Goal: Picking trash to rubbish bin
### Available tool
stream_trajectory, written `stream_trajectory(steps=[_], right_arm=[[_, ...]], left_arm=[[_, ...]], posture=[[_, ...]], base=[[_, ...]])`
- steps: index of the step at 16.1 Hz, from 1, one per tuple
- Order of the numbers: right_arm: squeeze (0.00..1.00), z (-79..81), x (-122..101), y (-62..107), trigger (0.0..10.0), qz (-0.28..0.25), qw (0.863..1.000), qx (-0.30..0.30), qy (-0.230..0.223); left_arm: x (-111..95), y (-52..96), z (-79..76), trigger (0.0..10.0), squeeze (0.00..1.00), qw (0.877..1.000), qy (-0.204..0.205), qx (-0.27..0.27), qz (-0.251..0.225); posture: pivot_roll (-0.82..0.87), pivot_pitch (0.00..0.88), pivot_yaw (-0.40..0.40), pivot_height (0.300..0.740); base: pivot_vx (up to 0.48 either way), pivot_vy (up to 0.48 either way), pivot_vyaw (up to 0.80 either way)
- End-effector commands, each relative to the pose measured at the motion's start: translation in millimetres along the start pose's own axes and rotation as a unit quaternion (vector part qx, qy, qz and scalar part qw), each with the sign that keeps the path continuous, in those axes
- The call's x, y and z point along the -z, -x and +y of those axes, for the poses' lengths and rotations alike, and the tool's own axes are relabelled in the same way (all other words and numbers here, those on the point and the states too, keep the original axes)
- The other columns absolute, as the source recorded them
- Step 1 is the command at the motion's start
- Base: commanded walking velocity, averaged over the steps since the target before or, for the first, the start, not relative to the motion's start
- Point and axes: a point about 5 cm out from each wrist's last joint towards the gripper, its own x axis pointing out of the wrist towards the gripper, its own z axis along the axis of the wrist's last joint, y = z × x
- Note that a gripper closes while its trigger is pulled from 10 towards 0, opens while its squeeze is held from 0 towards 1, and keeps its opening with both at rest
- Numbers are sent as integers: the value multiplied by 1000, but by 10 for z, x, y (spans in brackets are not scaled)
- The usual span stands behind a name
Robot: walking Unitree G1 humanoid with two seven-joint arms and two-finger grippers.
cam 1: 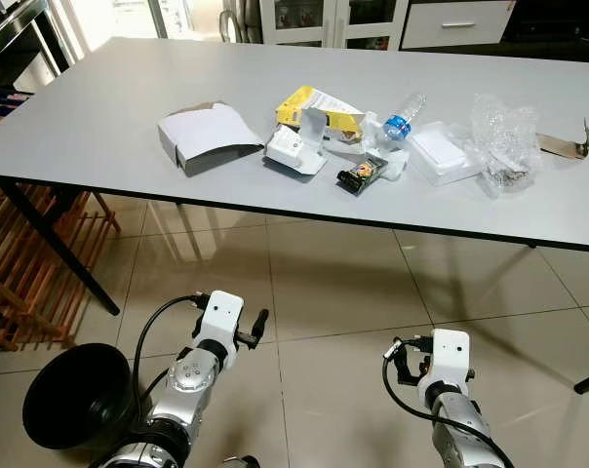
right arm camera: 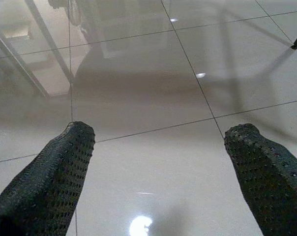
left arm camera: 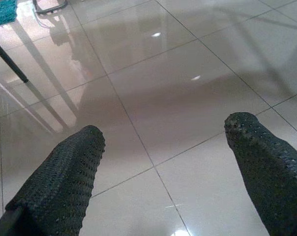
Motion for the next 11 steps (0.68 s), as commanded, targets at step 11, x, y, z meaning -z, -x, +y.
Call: stream_trajectory(steps=[11], right_arm=[[0, -28, 43, 25, 10000, 6, 1000, 7, -4]], left_arm=[[-74, -50, -58, 10000, 0, 1000, -5, 6, -4]], posture=[[-126, 66, 82, 740]], base=[[0, 0, 0]])
